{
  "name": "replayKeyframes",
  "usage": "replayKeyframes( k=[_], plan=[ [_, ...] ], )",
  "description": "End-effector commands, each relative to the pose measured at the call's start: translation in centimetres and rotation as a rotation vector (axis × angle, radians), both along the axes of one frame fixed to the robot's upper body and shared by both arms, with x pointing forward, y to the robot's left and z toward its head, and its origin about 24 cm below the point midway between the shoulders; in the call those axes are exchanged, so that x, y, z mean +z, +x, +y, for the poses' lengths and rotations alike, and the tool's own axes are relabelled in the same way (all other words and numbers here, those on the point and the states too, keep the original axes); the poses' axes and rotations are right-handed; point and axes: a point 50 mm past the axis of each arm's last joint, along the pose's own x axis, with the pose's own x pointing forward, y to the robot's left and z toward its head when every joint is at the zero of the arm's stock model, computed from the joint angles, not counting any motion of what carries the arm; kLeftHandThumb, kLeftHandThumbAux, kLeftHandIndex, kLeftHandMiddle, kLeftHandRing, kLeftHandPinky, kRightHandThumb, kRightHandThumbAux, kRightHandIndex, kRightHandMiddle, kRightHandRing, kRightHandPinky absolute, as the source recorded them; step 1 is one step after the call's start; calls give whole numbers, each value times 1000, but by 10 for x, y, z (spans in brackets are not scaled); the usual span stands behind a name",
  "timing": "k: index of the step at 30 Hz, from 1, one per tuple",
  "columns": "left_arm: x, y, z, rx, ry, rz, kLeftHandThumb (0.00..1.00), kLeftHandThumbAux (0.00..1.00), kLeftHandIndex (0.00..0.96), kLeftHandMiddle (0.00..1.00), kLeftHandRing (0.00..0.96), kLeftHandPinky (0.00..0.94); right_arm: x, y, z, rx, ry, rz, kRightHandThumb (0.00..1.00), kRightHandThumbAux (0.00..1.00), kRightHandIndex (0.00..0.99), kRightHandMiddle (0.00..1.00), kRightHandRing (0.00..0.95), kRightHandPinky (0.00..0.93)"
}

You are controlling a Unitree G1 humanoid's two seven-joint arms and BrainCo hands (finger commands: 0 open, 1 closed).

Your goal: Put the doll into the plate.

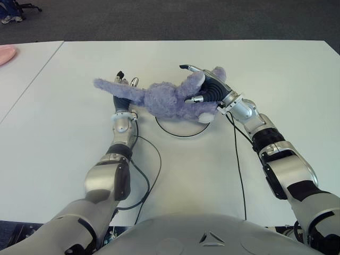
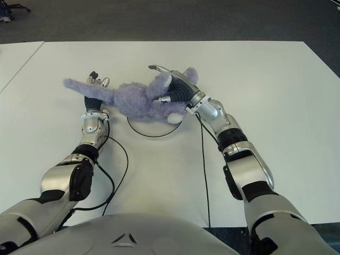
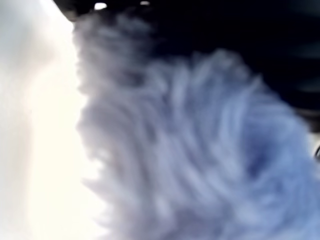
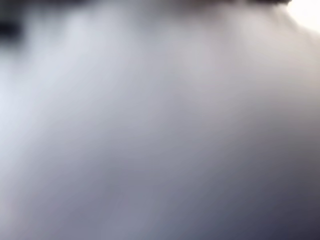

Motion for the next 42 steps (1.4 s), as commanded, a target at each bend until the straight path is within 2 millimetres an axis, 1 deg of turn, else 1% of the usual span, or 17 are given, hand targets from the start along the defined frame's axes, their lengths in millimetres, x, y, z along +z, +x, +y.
replayKeyframes(
  k=[1, 9, 17, 21, 23, 28, 36, 40, 42],
  plan=[
    [-104, -93, -21, 14, -98, 494, 0, 552, 17, 79, 63, 39, -45, -3, -12, -73, -227, 152, 88, 415, 0, 0, 0, 0],
    [-104, -92, -23, 15, -104, 492, 0, 551, 14, 81, 68, 40, -44, 3, -14, -104, -259, 132, 78, 367, 0, 0, 0, 0],
    [-104, -92, -25, 14, -95, 495, 0, 551, 14, 83, 70, 43, -33, 12, -17, -132, -262, 104, 79, 340, 0, 0, 0, 0],
    [-104, -91, -25, 17, -96, 502, 0, 555, 13, 82, 68, 42, -22, 20, -18, -156, -247, 93, 82, 350, 0, 0, 0, 0],
    [-104, -91, -25, 21, -98, 508, 0, 558, 13, 81, 68, 44, -13, 25, -18, -166, -229, 81, 85, 357, 0, 0, 0, 0],
    [-105, -91, -25, 26, -99, 517, 0, 565, 14, 81, 70, 57, 1, 31, -15, -177, -194, 53, 90, 365, 0, 0, 0, 0],
    [-103, -90, -28, 28, -91, 508, 0, 568, 19, 88, 75, 57, 16, 37, -16, -208, -120, 29, 95, 357, 0, 0, 0, 0],
    [-103, -90, -28, 22, -87, 502, 0, 564, 22, 91, 77, 55, 30, 42, -15, -211, -72, 19, 105, 352, 0, 0, 0, 0],
    [-103, -90, -28, 20, -85, 505, 0, 562, 23, 91, 78, 55, 34, 43, -14, -214, -55, 19, 111, 350, 0, 0, 0, 0]
  ],
)
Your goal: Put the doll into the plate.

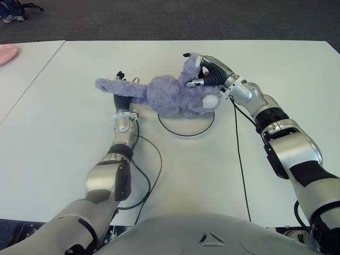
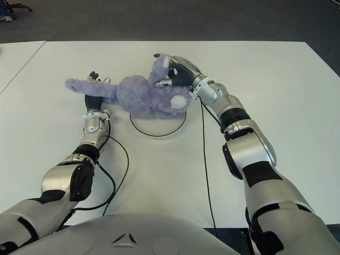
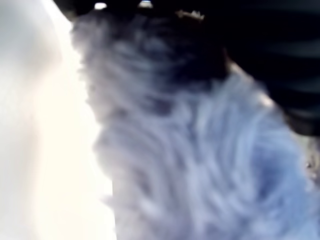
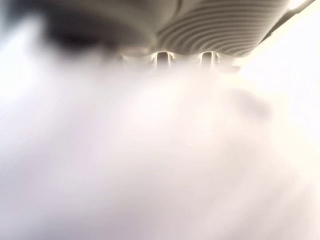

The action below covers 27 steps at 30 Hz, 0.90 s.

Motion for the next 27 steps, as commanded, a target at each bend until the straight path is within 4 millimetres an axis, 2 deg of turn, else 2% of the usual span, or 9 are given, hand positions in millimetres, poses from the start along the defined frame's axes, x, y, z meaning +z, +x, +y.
replayKeyframes(
  k=[1, 27],
  plan=[
    [-103, -90, -24, 7, -96, 503, 0, 560, 24, 91, 78, 54, 10, 7, -3, -43, 46, 34, 116, 349, 0, 0, 0, 0],
    [-102, -88, -29, 3, -88, 504, 0, 547, 35, 93, 85, 73, 19, 16, -1, -105, 170, 63, 125, 304, 0, 0, 0, 0]
  ],
)
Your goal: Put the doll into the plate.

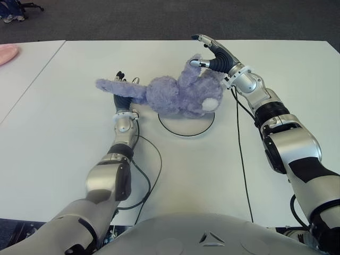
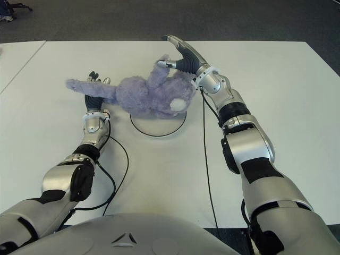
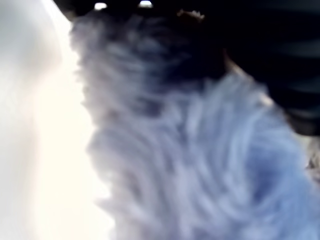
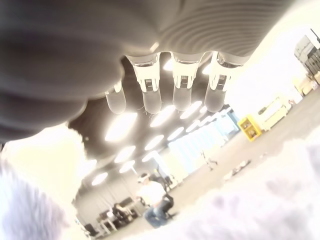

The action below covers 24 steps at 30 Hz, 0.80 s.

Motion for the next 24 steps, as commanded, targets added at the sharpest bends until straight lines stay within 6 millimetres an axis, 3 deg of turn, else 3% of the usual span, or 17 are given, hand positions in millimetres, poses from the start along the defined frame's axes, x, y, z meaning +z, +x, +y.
replayKeyframes(
  k=[1, 9, 19, 24],
  plan=[
    [-102, -88, -28, -6, -95, 502, 0, 548, 35, 94, 85, 72, -3, 4, 1, -32, 42, 53, 121, 312, 0, 0, 0, 0],
    [-103, -89, -28, -1, -101, 506, 0, 547, 36, 104, 90, 68, 1, 7, 0, -68, 61, 56, 120, 317, 0, 0, 0, 0],
    [-103, -89, -27, 8, -101, 517, 0, 548, 36, 106, 96, 80, 44, 22, -15, -170, 110, 0, 95, 333, 0, 0, 0, 0],
    [-103, -89, -28, 14, -104, 520, 0, 553, 39, 106, 97, 87, 54, 23, -26, -219, 126, -35, 91, 356, 0, 0, 0, 1]
  ],
)
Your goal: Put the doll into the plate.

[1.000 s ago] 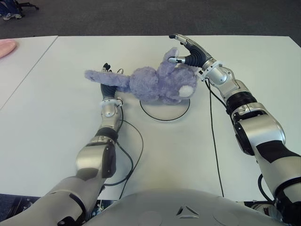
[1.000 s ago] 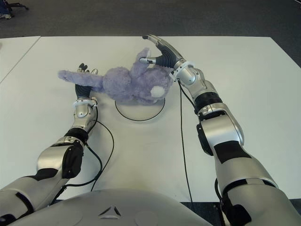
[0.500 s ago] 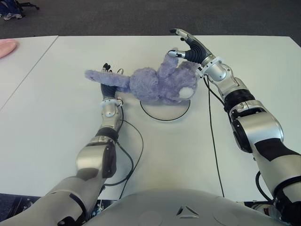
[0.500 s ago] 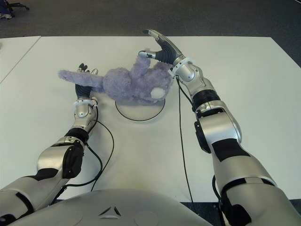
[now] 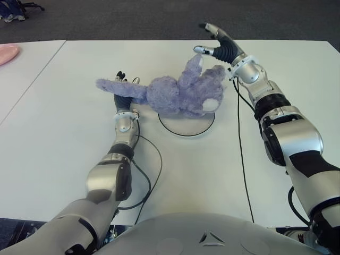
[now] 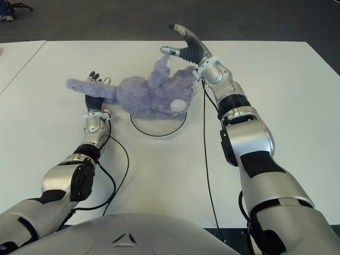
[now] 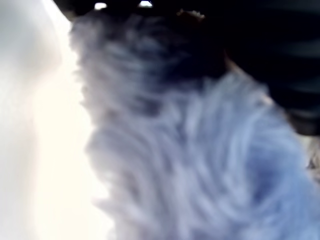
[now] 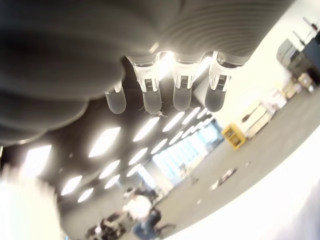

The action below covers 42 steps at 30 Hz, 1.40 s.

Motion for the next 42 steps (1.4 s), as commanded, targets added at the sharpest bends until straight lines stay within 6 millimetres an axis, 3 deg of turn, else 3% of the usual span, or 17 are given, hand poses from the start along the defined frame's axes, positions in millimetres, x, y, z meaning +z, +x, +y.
replayKeyframes(
  k=[1, 7, 10, 18, 29, 33, 36, 42],
  plan=[
    [-103, -89, -27, 16, -103, 518, 0, 554, 39, 105, 97, 85, 23, 6, -16, -93, 50, -42, 90, 362, 0, 0, 0, 0],
    [-102, -88, -26, 13, -97, 512, 0, 551, 38, 98, 92, 77, 15, 3, -41, -168, 58, -34, 82, 392, 0, 0, 0, 0],
    [-103, -89, -25, 13, -98, 512, 0, 548, 36, 95, 89, 70, -1, -1, -59, -218, 86, 2, 77, 409, 0, 0, 0, 0],
    [-104, -90, -21, 25, -102, 527, 0, 547, 35, 99, 91, 70, -15, -5, -75, -281, 237, 64, 78, 500, 0, 0, 0, 0],
    [-104, -89, -15, 29, -90, 527, 0, 534, 28, 112, 96, 44, -33, -7, -82, -321, 438, 147, 52, 706, 0, 0, 0, 0],
    [-103, -89, -13, 28, -85, 520, 0, 526, 28, 113, 96, 51, -54, -12, -84, -349, 504, 218, 21, 772, 0, 0, 0, 0],
    [-103, -89, -10, 24, -77, 519, 0, 522, 34, 116, 98, 52, -82, -18, -77, -375, 600, 301, 7, 801, 0, 0, 0, 0],
    [-103, -90, -5, 16, -60, 522, 0, 517, 39, 119, 98, 48, -107, -25, -67, -398, 700, 378, 0, 820, 0, 0, 0, 0]
  ],
)
